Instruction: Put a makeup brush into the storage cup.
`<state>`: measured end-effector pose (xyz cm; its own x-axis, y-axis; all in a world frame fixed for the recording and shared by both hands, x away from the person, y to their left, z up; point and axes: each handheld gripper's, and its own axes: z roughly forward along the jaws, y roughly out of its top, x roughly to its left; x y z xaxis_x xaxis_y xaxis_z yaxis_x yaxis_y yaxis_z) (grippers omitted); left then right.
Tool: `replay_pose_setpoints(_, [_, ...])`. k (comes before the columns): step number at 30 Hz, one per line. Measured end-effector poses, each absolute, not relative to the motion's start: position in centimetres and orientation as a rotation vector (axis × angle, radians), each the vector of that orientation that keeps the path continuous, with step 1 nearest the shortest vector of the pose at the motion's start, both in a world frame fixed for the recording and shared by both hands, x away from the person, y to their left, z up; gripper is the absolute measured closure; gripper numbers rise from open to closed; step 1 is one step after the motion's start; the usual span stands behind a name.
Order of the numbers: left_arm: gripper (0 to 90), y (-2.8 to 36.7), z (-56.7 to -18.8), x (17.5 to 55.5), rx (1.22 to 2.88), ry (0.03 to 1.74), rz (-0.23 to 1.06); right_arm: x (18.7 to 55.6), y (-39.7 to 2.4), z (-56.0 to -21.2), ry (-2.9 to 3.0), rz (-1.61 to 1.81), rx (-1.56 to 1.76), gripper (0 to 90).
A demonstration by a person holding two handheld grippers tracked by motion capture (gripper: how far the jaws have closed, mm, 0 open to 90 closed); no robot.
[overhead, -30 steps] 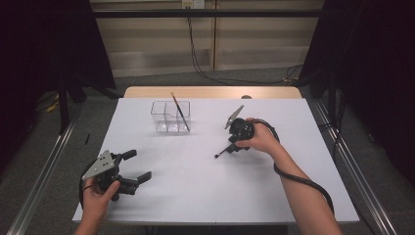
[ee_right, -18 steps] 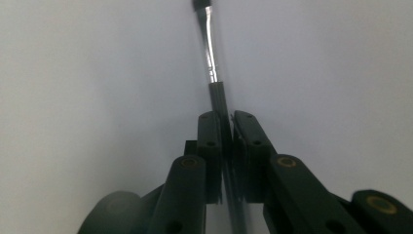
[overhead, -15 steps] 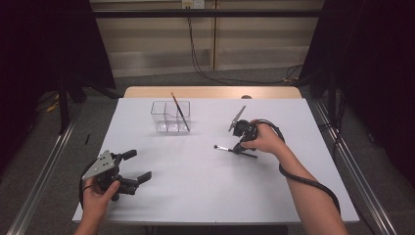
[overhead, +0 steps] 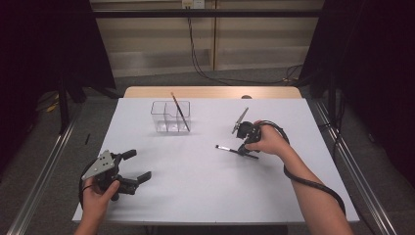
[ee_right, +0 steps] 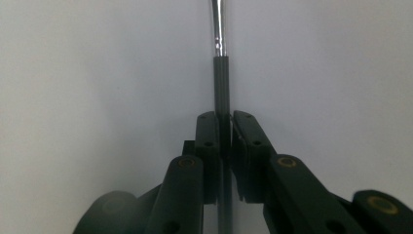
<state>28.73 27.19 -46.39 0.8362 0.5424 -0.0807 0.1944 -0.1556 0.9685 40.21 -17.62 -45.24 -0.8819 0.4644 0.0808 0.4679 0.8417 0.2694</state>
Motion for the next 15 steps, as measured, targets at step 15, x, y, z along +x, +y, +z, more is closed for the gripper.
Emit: replay_pose_setpoints(15, [0.6, 27.0, -46.3, 28.7, 1.732, 0.566, 0.335, 39.8, -18.7, -45.2, -3.034, -0.364, -0.797, 82.6])
